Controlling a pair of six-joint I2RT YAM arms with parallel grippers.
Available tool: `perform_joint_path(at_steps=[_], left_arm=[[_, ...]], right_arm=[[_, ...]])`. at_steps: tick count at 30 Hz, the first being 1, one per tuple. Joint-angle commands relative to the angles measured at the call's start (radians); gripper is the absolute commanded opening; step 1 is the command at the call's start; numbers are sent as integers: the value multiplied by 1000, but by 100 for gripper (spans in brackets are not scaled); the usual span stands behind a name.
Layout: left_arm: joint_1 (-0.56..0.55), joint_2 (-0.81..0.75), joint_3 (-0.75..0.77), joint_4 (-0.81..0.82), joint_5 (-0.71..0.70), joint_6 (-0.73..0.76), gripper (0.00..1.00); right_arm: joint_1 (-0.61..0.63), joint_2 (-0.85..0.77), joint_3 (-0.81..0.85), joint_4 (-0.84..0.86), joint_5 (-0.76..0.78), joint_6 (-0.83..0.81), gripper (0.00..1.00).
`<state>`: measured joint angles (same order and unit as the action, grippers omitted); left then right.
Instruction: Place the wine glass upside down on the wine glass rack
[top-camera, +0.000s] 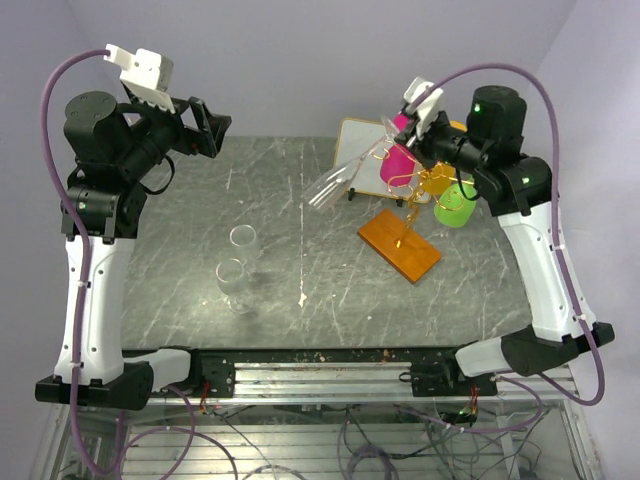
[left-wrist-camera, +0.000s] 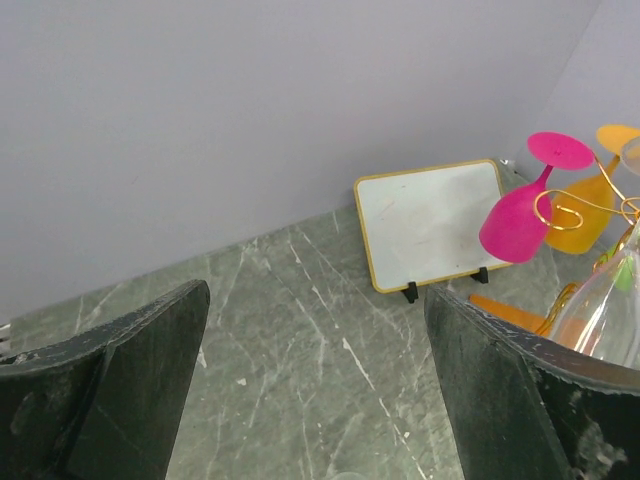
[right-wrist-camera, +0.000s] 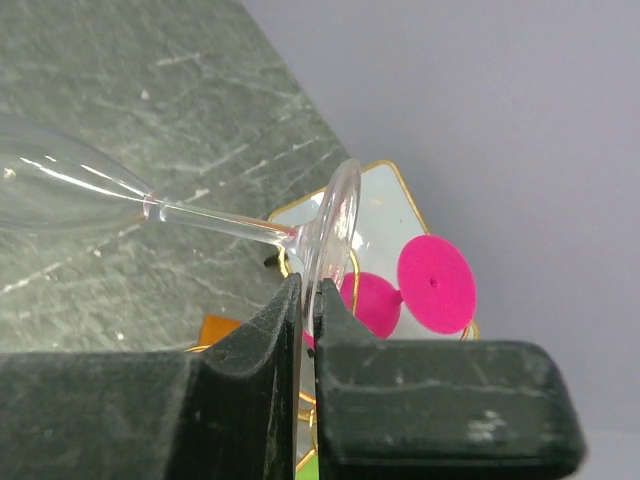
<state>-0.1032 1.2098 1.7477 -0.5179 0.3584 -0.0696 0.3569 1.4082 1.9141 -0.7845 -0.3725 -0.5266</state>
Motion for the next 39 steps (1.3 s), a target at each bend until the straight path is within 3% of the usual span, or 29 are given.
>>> perform_joint_path(at_steps=[1,19,39], left_arm=[[14,-22,-19,18,-6,14,99],[37,-26,-47,36,23,14,96],[42,-25,-45,35,30,19,96]], right_arm=[[66,-35,-56,-42,124,-130,0],[193,-39,-205,27,500,-272,0],[213,-12,-252,126,705,-346,0]])
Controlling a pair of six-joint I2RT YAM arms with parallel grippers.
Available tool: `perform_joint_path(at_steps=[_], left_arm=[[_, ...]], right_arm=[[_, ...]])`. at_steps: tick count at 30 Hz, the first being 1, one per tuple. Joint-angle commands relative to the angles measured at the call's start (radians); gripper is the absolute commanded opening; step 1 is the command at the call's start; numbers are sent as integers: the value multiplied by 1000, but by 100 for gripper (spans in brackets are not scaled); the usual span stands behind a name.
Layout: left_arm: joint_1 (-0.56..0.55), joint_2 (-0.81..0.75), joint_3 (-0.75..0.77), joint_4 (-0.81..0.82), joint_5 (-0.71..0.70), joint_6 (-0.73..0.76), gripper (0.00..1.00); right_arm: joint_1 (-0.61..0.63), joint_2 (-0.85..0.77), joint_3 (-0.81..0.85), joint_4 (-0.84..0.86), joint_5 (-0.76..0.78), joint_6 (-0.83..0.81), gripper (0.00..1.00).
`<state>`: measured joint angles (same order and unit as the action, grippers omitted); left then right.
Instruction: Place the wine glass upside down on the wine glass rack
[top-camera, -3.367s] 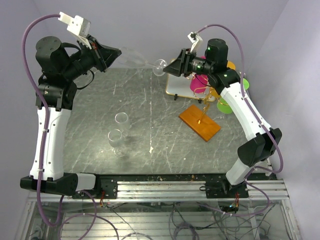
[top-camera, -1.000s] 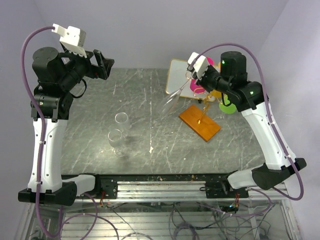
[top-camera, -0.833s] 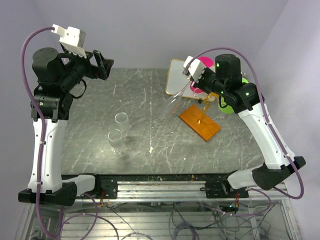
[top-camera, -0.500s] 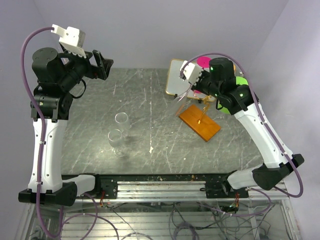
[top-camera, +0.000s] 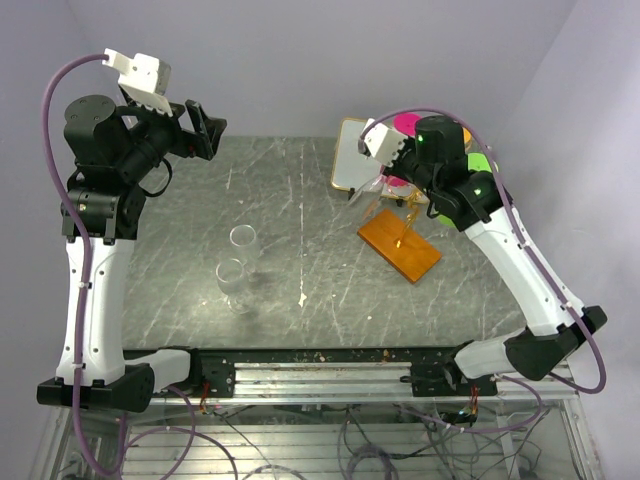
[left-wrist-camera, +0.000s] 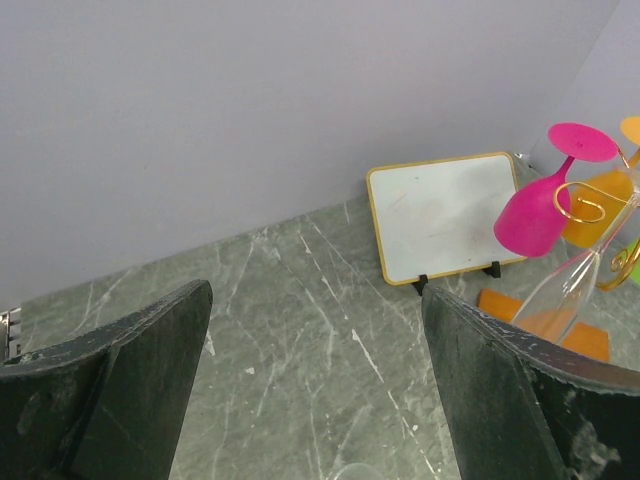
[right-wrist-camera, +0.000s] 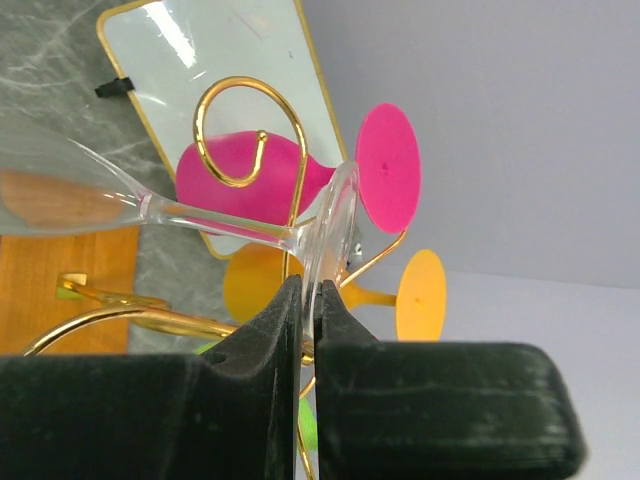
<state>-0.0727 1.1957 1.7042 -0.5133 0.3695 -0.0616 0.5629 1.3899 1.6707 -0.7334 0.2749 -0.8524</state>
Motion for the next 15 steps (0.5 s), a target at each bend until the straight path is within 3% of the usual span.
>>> perform_joint_path(at_steps=[1,15], left_arm=[[11,-12,-4,31,22,11,96],[12,-19,0,24,24,17,96]], right_arm=[[8,9,-11,82,65,-22,0],[21,49,1,130,106,-34,0]])
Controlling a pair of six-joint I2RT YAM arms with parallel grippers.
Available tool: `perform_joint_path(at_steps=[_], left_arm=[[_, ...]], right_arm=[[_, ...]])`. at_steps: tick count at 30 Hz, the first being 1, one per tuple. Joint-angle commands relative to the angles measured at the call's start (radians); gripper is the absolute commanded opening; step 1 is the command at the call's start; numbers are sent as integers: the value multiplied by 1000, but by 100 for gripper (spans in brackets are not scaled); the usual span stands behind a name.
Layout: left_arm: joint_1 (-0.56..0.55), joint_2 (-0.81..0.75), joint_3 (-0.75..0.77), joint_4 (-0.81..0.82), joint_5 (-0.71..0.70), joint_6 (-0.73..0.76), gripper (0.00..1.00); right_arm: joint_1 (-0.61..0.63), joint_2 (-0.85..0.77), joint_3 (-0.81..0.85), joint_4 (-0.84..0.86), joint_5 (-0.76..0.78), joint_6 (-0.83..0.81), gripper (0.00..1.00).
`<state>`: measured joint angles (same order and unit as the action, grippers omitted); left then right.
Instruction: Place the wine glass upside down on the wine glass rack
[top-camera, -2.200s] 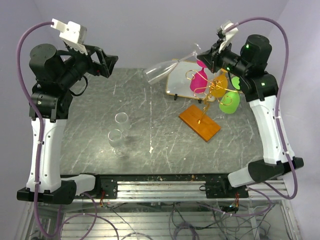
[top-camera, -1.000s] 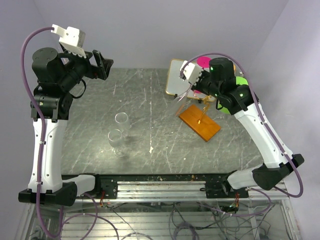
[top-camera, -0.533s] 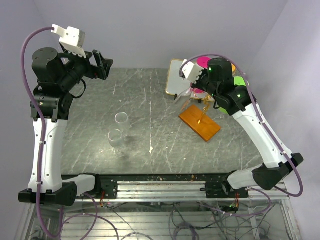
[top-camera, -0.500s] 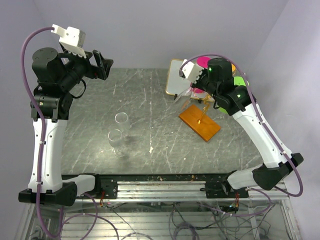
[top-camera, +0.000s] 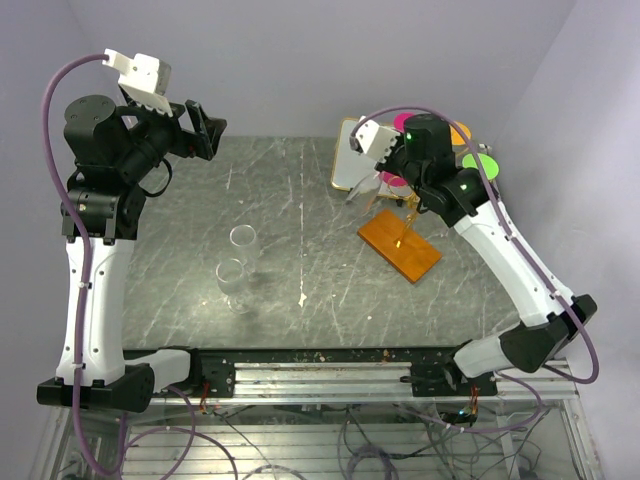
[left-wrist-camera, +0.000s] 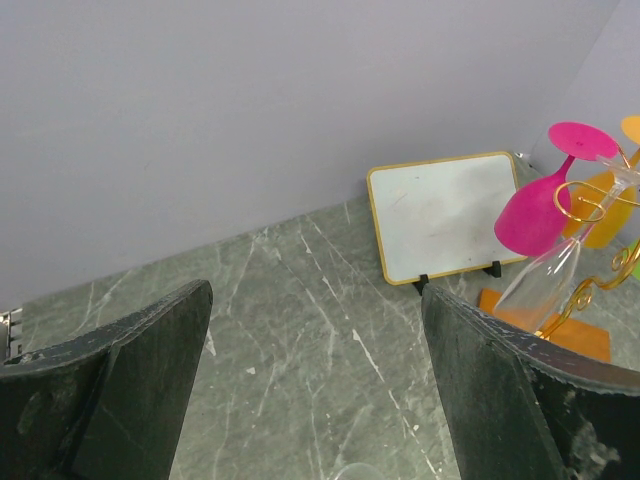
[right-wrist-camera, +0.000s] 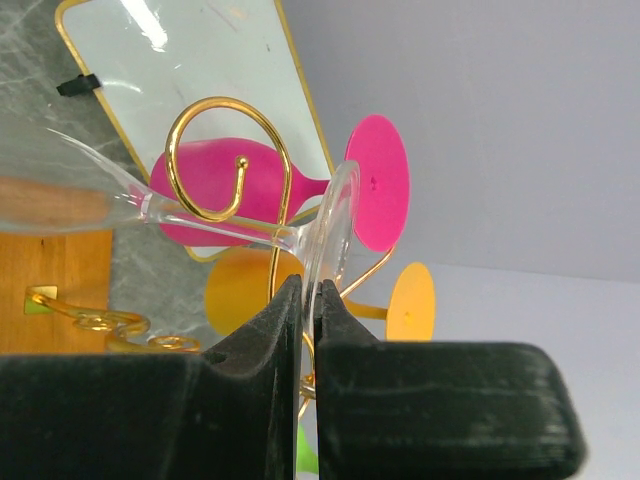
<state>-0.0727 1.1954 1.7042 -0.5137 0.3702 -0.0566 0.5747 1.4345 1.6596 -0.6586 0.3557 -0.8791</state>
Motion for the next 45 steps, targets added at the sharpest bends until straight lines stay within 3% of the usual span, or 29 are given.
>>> perform_joint_path(at_steps=[1,45], left_arm=[[11,-19,1,25,24,13,96],[14,-42,-11,20,38,37,96]], right_arm=[[11,8,12,55,25,-9,0],[87,90,65,111,67,-53,0]])
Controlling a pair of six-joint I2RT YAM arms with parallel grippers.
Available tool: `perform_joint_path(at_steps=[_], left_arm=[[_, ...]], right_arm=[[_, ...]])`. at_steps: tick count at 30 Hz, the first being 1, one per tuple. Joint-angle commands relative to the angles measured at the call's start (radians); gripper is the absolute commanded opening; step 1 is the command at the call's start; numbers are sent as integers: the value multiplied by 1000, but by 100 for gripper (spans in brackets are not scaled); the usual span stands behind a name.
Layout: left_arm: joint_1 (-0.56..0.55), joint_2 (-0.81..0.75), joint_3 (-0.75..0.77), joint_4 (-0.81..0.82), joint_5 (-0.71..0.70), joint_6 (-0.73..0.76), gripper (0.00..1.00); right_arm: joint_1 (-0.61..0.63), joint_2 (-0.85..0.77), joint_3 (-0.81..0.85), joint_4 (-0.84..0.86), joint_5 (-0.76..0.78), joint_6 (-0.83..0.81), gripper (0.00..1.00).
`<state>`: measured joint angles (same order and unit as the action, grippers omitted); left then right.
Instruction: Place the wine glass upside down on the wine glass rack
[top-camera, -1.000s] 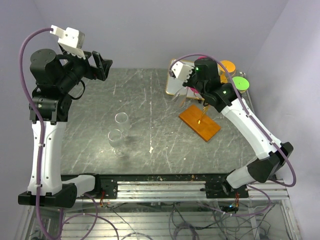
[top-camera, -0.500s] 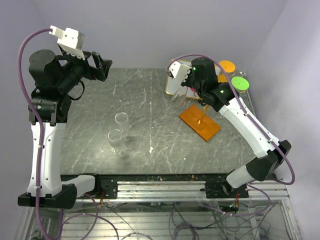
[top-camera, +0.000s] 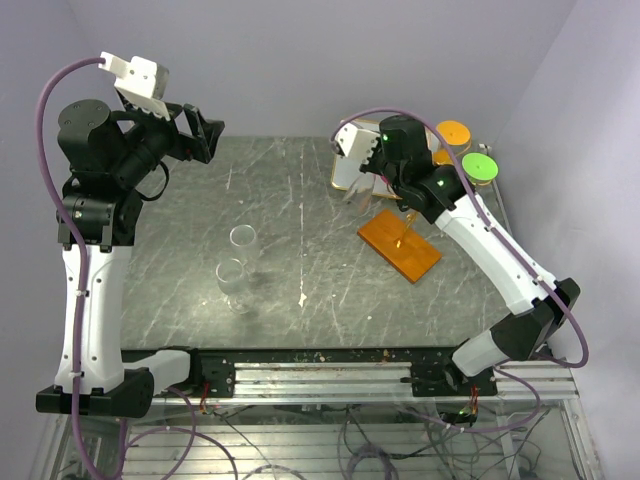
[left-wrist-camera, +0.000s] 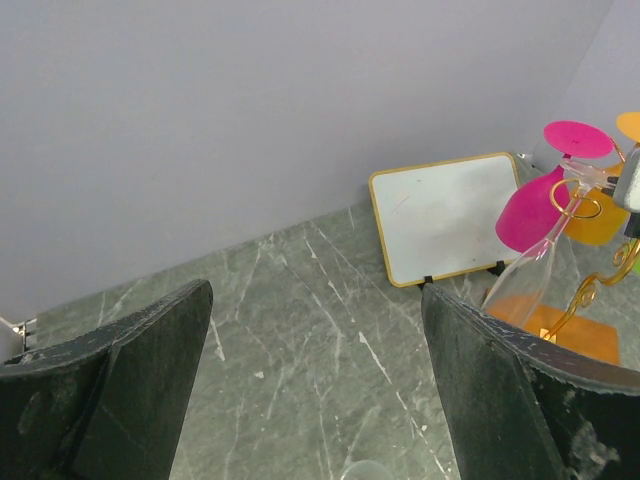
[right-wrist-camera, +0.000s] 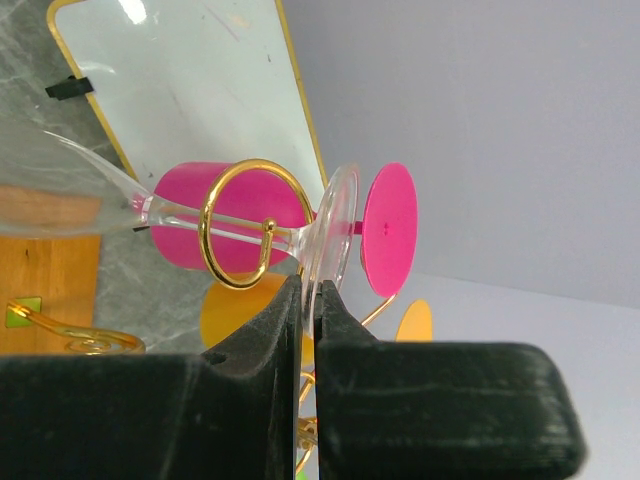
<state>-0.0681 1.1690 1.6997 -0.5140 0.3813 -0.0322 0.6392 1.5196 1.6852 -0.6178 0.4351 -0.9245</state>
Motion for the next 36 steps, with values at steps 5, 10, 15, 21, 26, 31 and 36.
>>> perform_joint_path(at_steps=[5,10,15,21,26,31,36], left_arm=[[10,-15,-7,18,28,15,96],[10,-17,-9,18,33,17,96],[9,-17,-12,19,37,18,96],[10,-20,-12,14,39,26,96],[10,-16,-13,16,44,26,96],[10,-14,-15,20,48,23,96],[11,-15,-21,21,50,24,96]], right_arm=[[31,10,42,82,-2,-18,0],[33,10,41,92,4,-49,0],[34,14,38,99,5,-93,0],[37,14,52,69,-21,-89,0],[40,4,76,18,-65,-66,0],[41,-14,68,-12,-79,-58,0],[41,-31,38,-19,-76,-58,0]])
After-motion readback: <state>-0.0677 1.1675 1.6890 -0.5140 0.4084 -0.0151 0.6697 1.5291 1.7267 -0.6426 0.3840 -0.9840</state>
